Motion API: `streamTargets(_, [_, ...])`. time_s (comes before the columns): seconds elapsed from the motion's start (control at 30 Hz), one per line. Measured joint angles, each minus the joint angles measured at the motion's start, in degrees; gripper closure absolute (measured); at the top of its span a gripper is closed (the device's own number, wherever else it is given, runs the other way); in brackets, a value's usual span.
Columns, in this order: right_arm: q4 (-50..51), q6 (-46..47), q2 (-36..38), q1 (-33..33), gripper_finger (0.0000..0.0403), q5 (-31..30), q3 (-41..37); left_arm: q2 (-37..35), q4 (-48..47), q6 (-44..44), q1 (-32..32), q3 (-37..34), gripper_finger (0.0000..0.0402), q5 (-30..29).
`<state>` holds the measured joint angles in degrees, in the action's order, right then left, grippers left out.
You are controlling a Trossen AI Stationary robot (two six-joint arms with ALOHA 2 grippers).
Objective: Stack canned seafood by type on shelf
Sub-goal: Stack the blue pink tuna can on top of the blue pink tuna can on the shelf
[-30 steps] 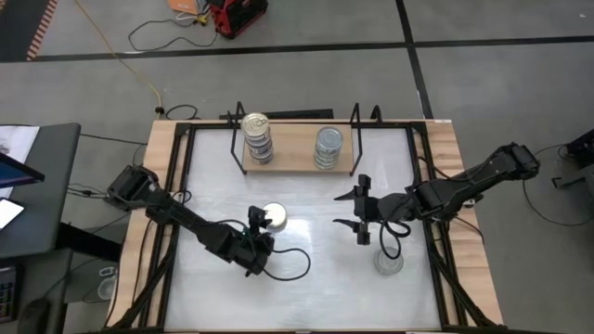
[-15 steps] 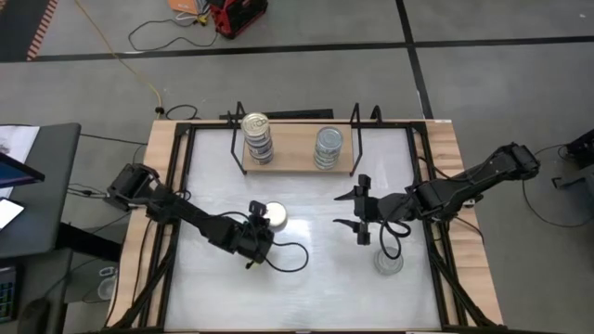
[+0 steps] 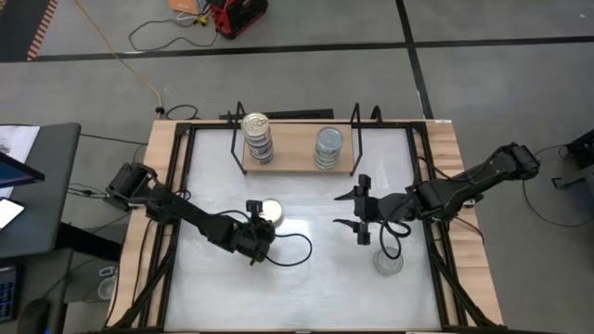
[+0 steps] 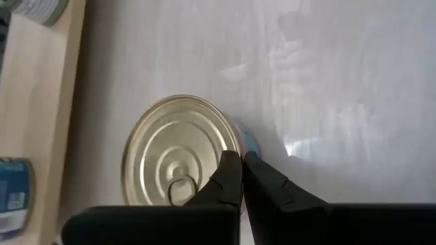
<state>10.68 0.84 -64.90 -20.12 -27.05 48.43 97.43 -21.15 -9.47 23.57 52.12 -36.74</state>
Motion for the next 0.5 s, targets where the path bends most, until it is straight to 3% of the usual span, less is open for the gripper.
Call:
streamTargets(0.23, [0.0, 0.2, 0.02, 0.0, 0.0111, 0.0, 0.01, 0.7, 1.03, -2.53, 0.88, -0.41, 0.0401, 7.16])
streamTargets(0.4, [-0.02, 0.22, 0.02, 0.0, 0.0111, 0.0, -0.01, 0.2, 2.53, -4.31, 0.8, -0.08, 0.0401, 4.07])
streamTargets(0.5, [0.0, 0.22, 0.02, 0.0, 0.0111, 0.0, -0.01, -0.07, 5.55, -3.65, 0.79, 0.0, 0.0401, 5.7])
